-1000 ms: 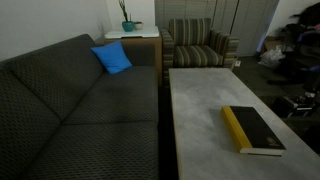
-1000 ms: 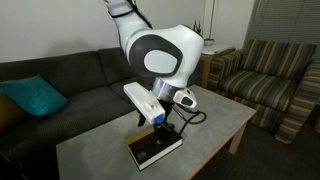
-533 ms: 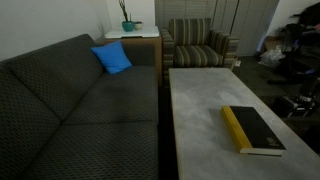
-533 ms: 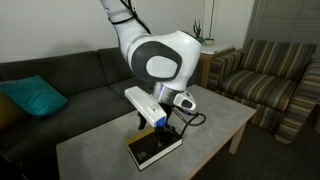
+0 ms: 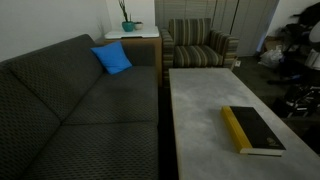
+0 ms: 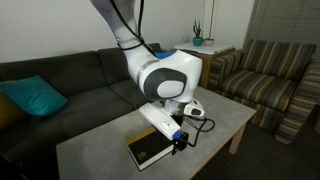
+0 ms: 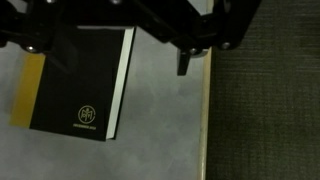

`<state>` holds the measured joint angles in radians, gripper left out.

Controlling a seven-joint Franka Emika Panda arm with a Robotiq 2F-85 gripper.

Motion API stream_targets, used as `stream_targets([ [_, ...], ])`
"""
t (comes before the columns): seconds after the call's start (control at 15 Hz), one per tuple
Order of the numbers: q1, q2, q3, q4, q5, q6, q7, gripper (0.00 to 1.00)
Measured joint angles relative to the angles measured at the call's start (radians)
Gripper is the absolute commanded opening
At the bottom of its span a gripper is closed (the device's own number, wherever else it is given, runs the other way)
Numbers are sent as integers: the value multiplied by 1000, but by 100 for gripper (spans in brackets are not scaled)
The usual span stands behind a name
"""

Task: Open the front cover of the book then move the book forward and slightly to the left

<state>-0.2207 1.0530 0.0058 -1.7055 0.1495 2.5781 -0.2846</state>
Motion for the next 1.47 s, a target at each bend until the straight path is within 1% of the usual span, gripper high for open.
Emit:
stream_targets([
  [0.27, 1, 96, 0, 111, -21, 53, 45, 100],
  [0.67, 0, 244, 0, 299, -21, 50, 81, 100],
  [0.93, 0, 328, -2, 405, -25, 36, 95, 100],
  [1.27, 1, 420, -14, 528, -32, -26, 122, 100],
  [1.33, 1, 427, -15, 536, -32, -32, 124, 100],
  [1.4, 1, 426, -15, 536, -32, -35, 124, 92],
  [1.47, 1, 424, -14, 536, -32, -39, 124, 74],
])
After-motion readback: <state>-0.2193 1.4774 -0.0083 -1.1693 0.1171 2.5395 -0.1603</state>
